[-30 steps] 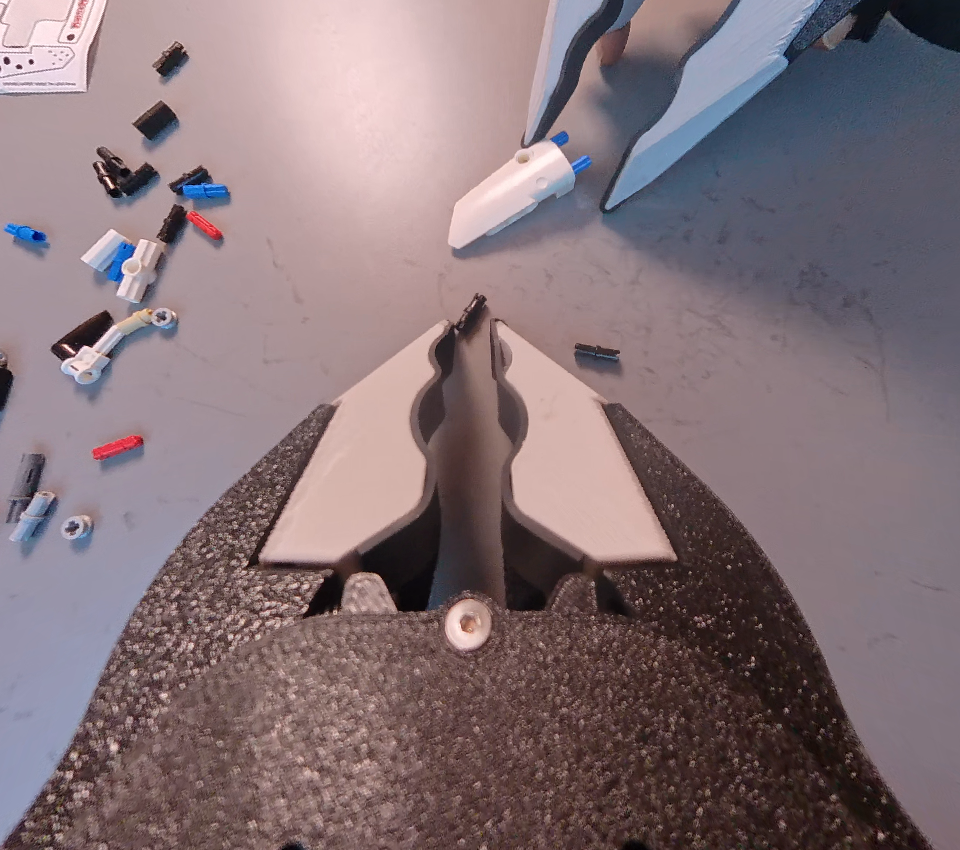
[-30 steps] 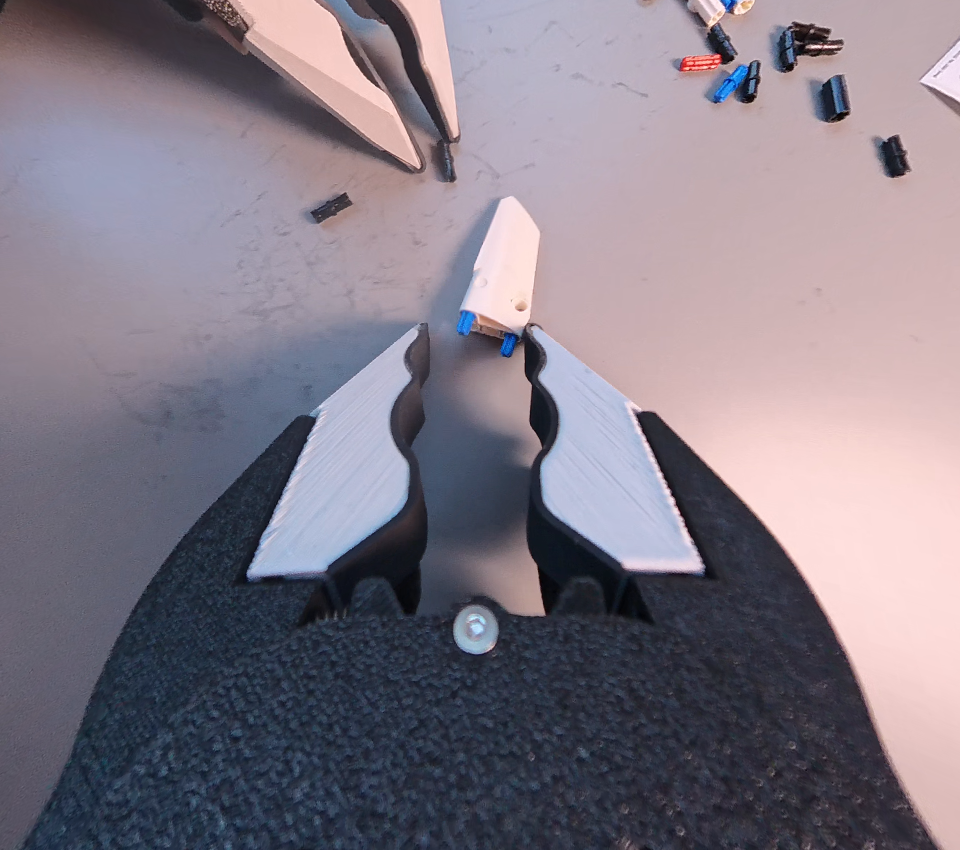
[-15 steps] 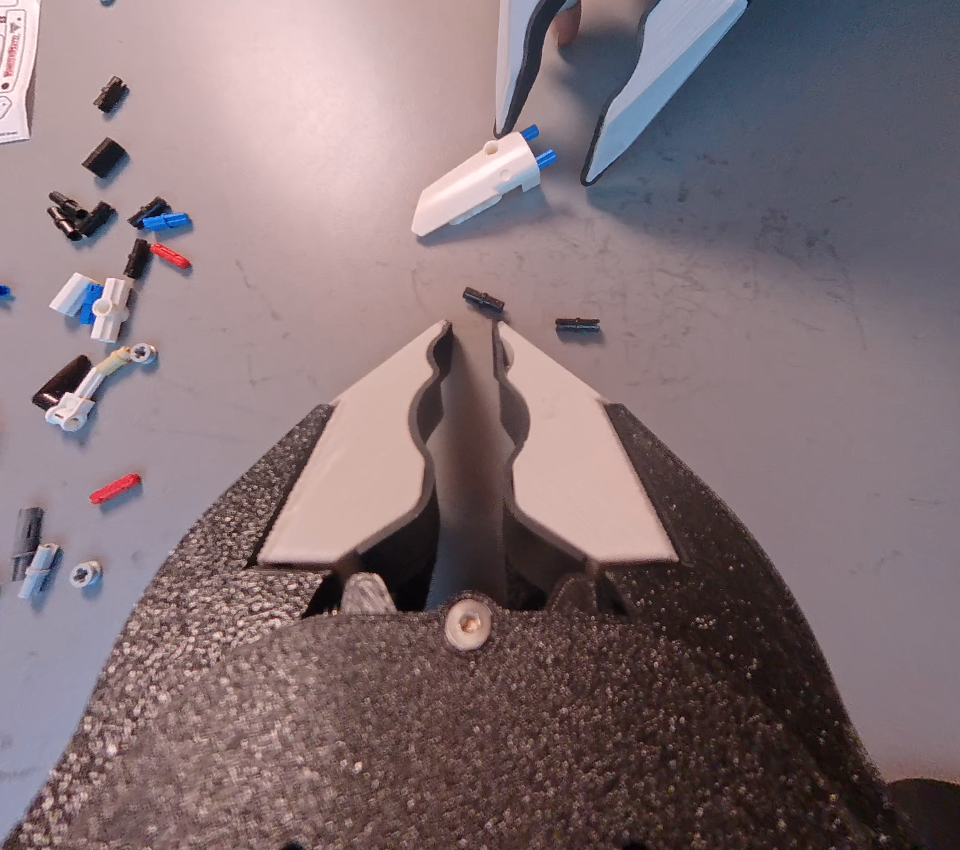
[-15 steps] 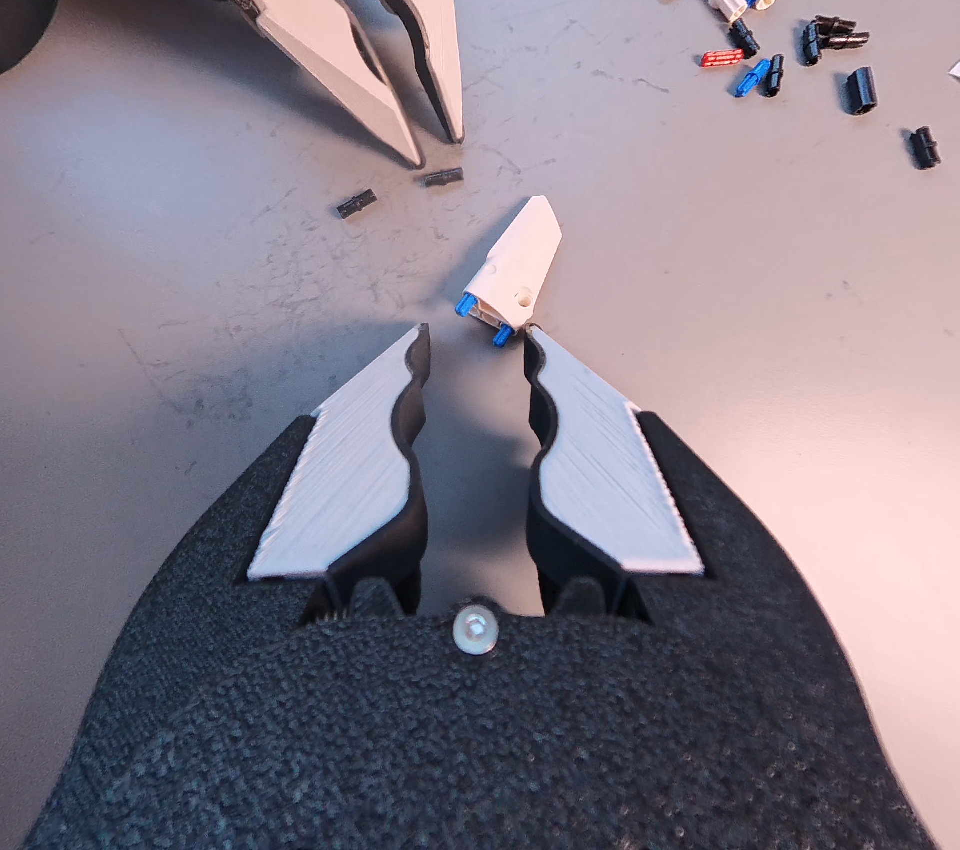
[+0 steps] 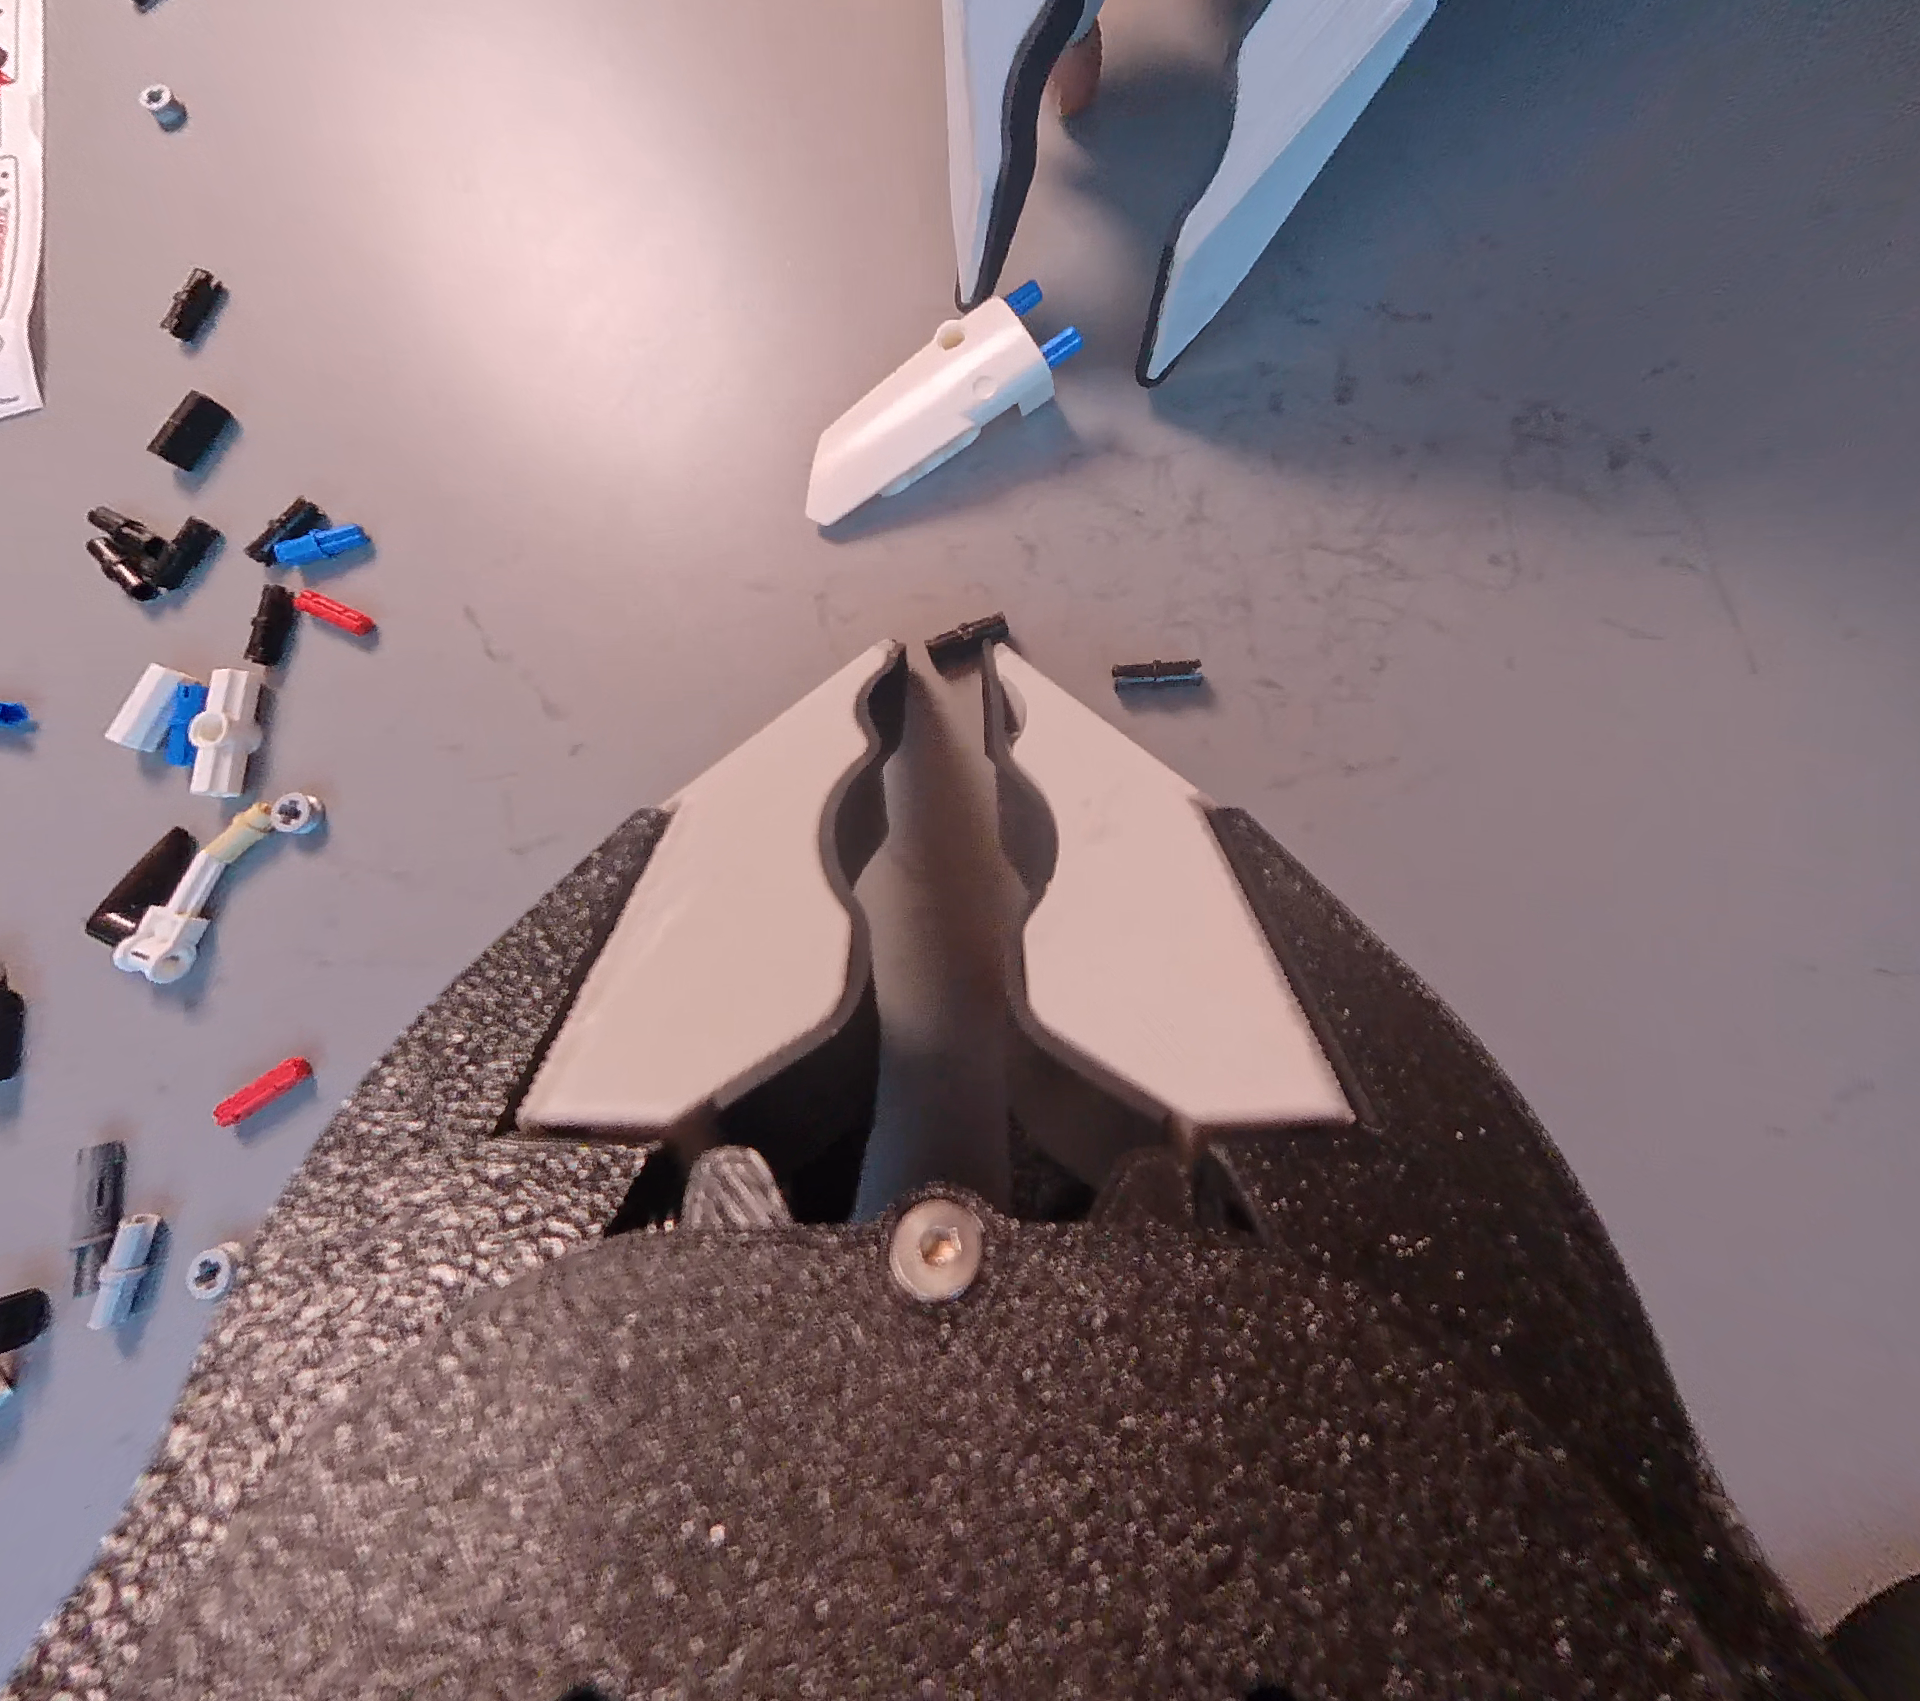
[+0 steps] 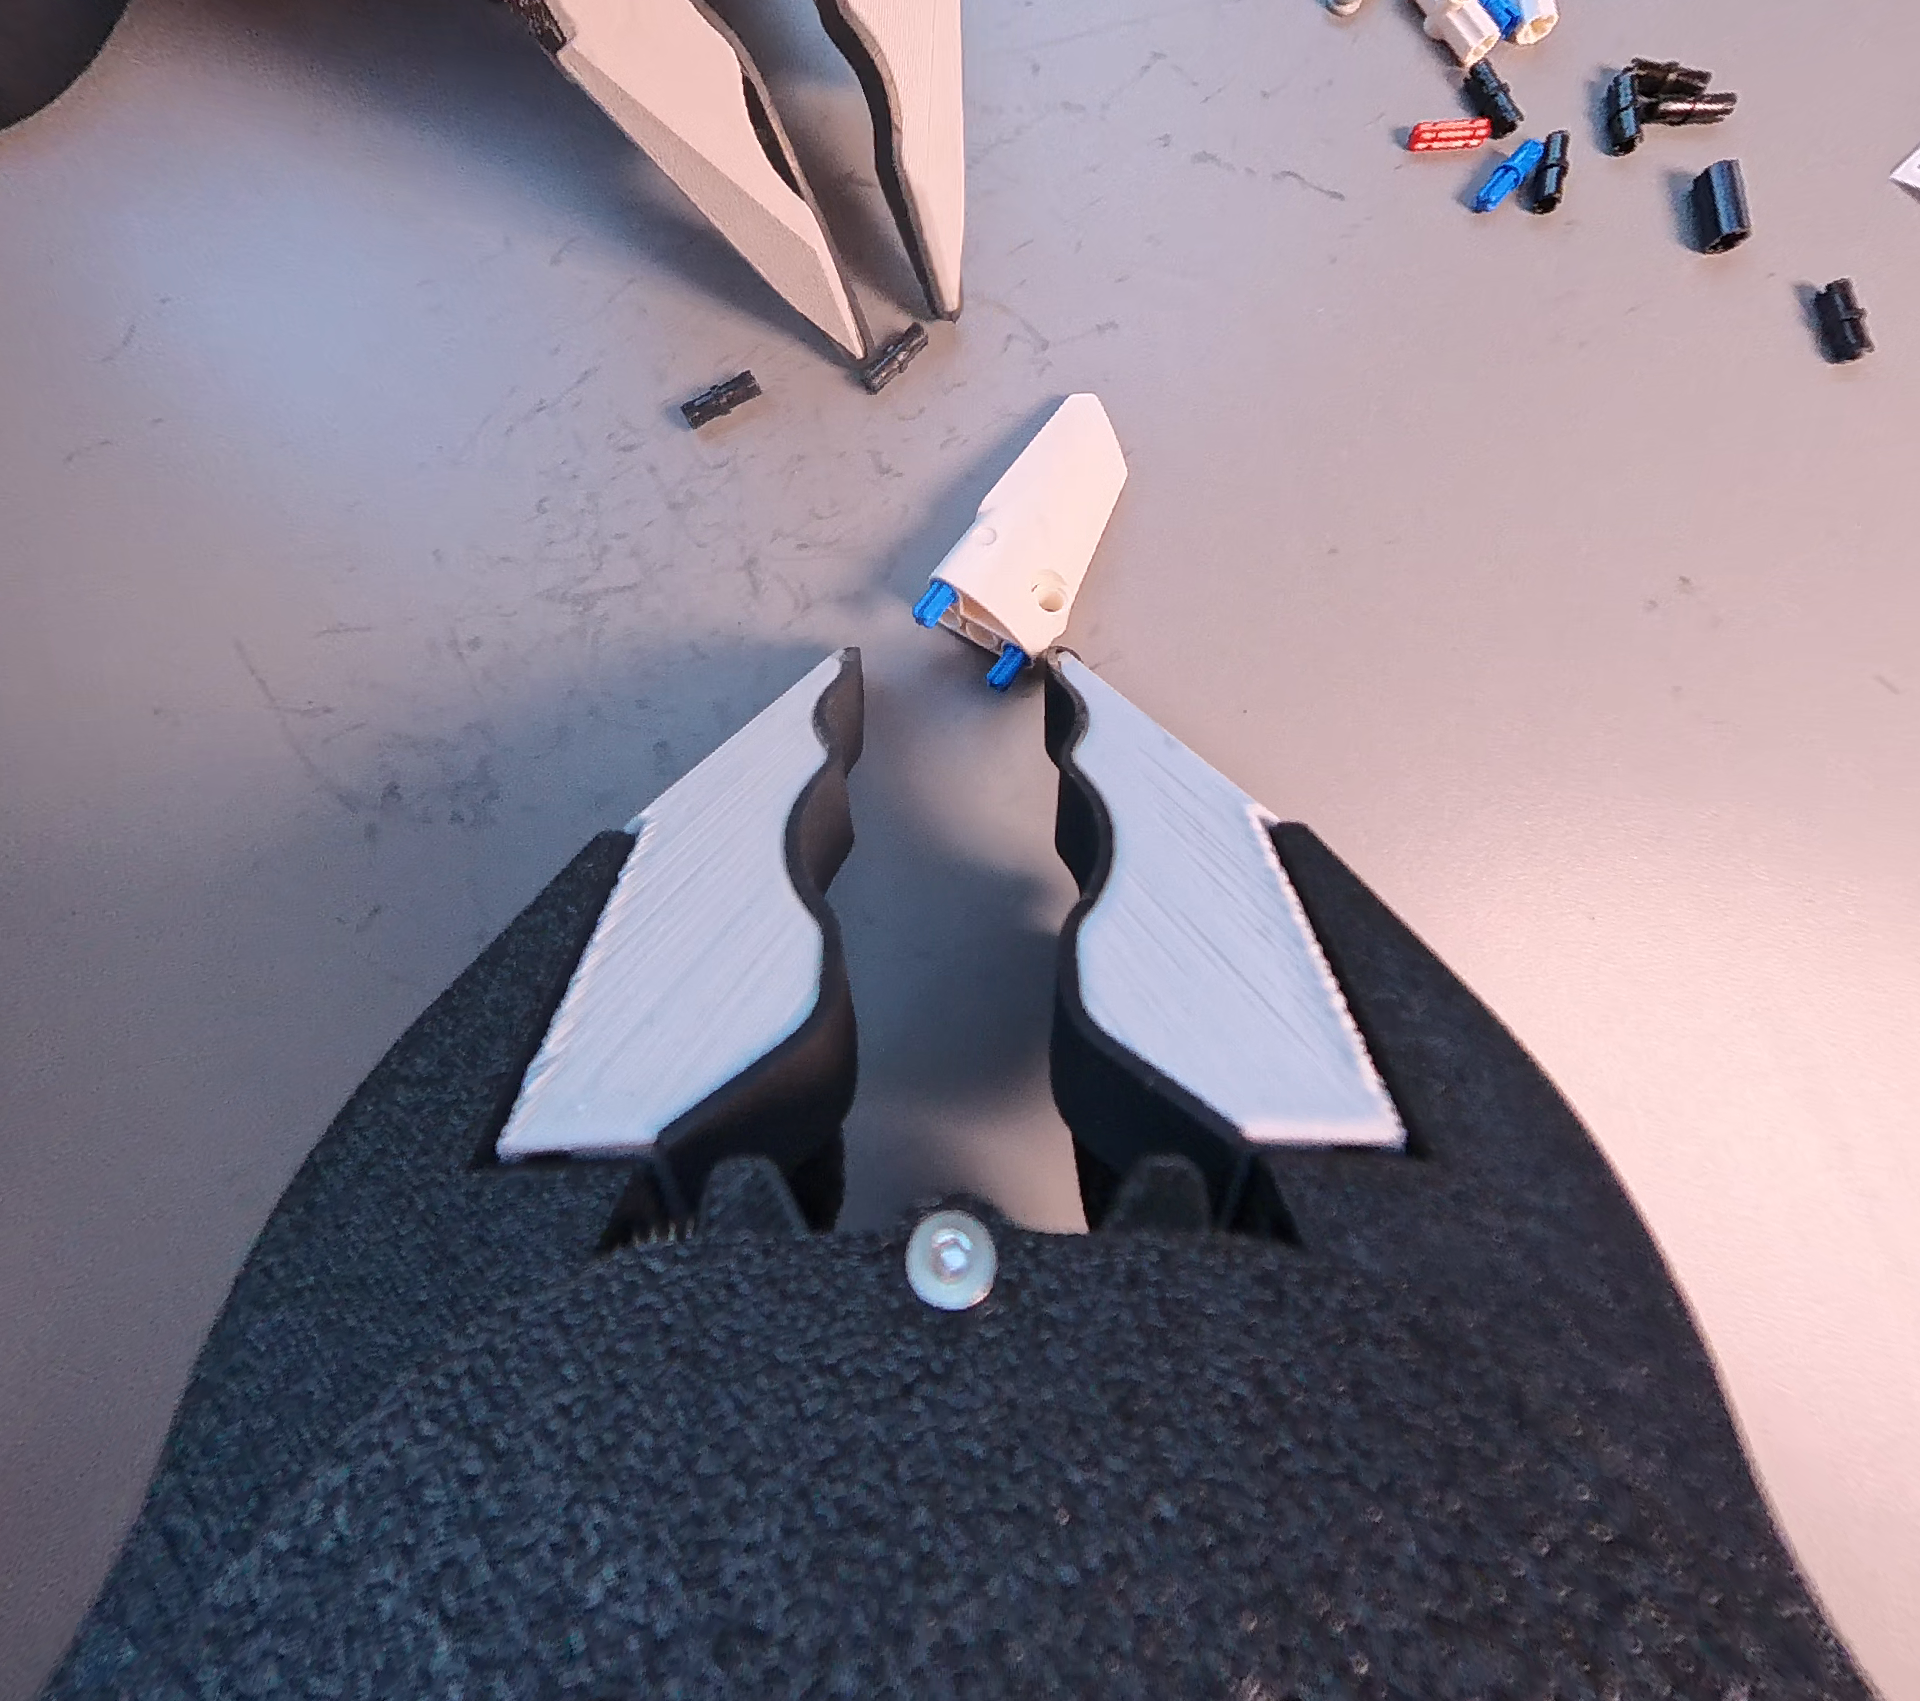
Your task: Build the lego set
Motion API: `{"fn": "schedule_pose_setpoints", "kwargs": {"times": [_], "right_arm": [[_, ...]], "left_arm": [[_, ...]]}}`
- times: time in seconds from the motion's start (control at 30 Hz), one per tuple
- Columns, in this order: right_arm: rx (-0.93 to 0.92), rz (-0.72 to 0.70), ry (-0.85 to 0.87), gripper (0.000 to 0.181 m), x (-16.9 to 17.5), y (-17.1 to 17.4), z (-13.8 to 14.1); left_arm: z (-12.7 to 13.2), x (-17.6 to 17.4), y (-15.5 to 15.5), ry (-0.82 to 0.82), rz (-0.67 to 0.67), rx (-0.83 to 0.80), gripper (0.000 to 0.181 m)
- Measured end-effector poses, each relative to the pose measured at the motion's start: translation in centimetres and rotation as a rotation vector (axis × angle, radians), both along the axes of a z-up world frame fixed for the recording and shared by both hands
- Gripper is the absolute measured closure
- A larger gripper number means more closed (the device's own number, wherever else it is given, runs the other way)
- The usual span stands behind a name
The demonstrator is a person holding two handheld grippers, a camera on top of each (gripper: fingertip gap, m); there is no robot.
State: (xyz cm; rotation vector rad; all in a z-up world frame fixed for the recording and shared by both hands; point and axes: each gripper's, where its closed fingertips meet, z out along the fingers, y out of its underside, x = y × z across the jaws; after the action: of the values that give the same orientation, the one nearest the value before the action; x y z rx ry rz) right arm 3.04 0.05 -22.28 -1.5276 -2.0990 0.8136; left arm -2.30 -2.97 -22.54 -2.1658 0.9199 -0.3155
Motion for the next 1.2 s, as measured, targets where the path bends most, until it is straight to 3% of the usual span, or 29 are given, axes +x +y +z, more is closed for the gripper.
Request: {"fn": "schedule_pose_setpoints", "kwargs": {"times": [0.5, 0.8, 1.03, 1.2], "right_arm": [[0.009, 0.009, 0.01, 0.147, 0.2, 0.0, 0.0], [0.006, 0.012, 0.023, 0.148, 0.1, 0.1, 0.1], [0.042, 0.062, 0.074, 0.142, -0.2, 0.4, 0.5], [0.028, -0.031, 0.04, 0.14, -1.2, 0.6, 0.1]], "left_arm": [[0.1, 0.5, -0.5, -0.016, -0.008, -0.009, 0.163], [-0.1, 1.0, -0.3, -0.019, -0.015, -0.027, 0.177], [0.0, 0.8, 0.3, -0.096, 0.1, -0.124, 0.177], [0.0, 1.3, 1.2, -0.122, 0.199, -0.154, 0.177]]}}
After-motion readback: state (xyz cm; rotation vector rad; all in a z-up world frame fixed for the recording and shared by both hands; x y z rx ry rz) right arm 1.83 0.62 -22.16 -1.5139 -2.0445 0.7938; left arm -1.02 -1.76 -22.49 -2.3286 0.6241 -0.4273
